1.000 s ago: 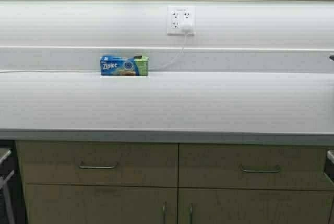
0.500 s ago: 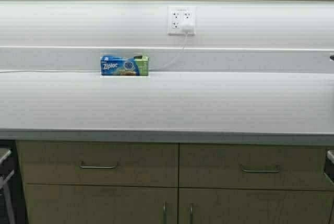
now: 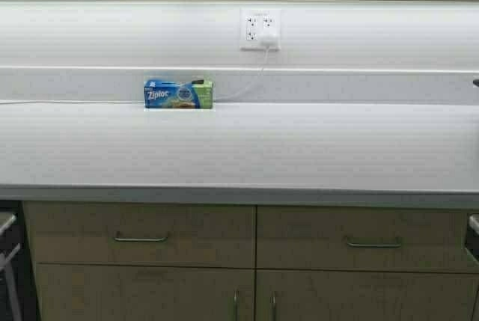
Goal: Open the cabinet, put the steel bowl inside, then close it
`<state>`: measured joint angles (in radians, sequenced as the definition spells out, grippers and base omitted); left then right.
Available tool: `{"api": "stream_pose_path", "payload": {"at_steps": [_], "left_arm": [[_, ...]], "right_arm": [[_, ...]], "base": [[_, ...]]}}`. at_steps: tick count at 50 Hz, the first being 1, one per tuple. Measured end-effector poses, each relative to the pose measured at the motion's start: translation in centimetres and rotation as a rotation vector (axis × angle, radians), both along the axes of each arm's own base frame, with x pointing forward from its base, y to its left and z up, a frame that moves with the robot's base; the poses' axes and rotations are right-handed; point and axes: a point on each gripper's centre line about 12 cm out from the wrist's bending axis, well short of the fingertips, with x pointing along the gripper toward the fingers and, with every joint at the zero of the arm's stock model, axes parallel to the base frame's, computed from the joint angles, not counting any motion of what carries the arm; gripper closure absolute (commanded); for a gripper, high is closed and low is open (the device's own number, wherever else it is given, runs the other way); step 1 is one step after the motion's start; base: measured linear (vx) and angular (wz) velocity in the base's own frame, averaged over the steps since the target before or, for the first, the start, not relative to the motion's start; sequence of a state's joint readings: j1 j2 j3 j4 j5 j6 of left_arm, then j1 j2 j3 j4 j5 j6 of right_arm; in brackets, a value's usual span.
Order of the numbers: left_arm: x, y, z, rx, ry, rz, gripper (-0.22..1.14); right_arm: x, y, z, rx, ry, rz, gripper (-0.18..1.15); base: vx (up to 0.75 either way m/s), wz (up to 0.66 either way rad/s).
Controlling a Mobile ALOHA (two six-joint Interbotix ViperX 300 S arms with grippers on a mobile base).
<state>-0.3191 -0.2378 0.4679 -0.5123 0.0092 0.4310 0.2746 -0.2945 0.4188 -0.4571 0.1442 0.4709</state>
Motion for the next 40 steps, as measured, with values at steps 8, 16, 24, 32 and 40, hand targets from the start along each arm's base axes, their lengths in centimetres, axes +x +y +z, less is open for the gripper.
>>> {"api": "stream_pose_path", "payload": {"at_steps": [8, 16, 24, 32, 40], "left_arm": [[0.01, 0.05, -0.02, -0.001, 0.002, 0.001, 0.86], [0.03, 0.04, -0.14, 0.0, 0.005, 0.001, 0.86], [0.0, 0.06, -0.06, 0.0, 0.001, 0.002, 0.86], [0.0, 0.05, -0.08, -0.001, 0.003, 0.001, 0.86], [0.0, 0.06, -0.06, -0.001, 0.002, 0.002, 0.86]], "right_arm": [[-0.01, 0.0, -0.06, 0.0, 0.001, 0.0, 0.91], [-0.08, -0.02, 0.05, 0.0, -0.001, 0.0, 0.91], [-0.12, -0.03, 0.11, 0.001, -0.003, 0.0, 0.91], [-0.11, -0.03, 0.18, 0.001, -0.004, 0.0, 0.91], [-0.12, -0.03, 0.11, 0.001, -0.003, 0.0, 0.91]], "base": [[0.0, 0.0], [0.0, 0.0], [0.0, 0.0], [0.0, 0.0], [0.0, 0.0]]}}
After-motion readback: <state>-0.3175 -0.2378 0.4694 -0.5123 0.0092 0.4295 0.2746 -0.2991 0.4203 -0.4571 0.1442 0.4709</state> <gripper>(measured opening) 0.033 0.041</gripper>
